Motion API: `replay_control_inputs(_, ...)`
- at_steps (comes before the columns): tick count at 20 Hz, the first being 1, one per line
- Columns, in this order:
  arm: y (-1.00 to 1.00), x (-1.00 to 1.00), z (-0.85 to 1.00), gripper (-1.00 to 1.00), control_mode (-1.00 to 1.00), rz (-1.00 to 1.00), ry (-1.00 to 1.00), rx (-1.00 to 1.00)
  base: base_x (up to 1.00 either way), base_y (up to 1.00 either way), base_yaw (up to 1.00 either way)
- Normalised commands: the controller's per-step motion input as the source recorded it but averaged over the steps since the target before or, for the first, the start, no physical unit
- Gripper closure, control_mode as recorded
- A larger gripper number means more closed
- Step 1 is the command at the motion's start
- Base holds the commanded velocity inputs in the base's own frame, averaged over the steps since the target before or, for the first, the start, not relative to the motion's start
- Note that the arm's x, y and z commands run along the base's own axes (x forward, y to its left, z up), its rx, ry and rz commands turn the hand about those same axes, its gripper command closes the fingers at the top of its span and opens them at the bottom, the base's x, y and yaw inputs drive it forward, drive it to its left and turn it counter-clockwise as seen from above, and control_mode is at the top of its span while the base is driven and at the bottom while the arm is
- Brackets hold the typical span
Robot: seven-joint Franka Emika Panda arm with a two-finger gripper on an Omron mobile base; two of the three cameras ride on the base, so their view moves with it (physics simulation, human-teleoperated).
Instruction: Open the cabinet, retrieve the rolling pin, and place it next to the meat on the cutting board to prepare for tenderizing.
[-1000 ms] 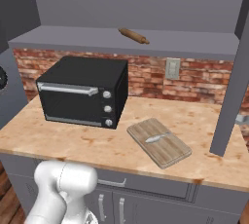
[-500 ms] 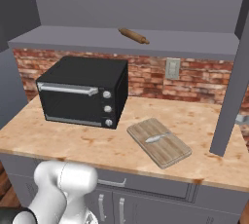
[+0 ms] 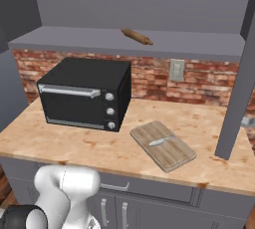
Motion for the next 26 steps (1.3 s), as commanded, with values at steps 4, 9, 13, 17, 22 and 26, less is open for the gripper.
replay_control_inputs(4,-0.75,-0.05,0.05,-1.0,-1.0,-0.07,0.0,-0.05,0.0,0.0,0.0)
replay_control_inputs(9,-0.85,-0.01,0.07,-1.0,-1.0,-0.09,0.0,-0.02,0.0,0.0,0.0)
replay_control_inputs(13,-0.83,0.0,0.13,-1.0,-1.0,-0.17,0.0,0.0,0.0,0.0,0.0)
replay_control_inputs(17,-0.84,0.0,0.12,-1.0,-1.0,-0.22,0.0,0.0,0.0,0.0,0.0)
replay_control_inputs(22,-0.92,0.0,0.1,-1.0,-1.0,-0.29,0.07,0.0,0.0,0.0,0.0)
replay_control_inputs(26,-0.88,0.01,0.12,-1.0,-1.0,-0.33,0.06,0.0,0.0,0.0,0.0)
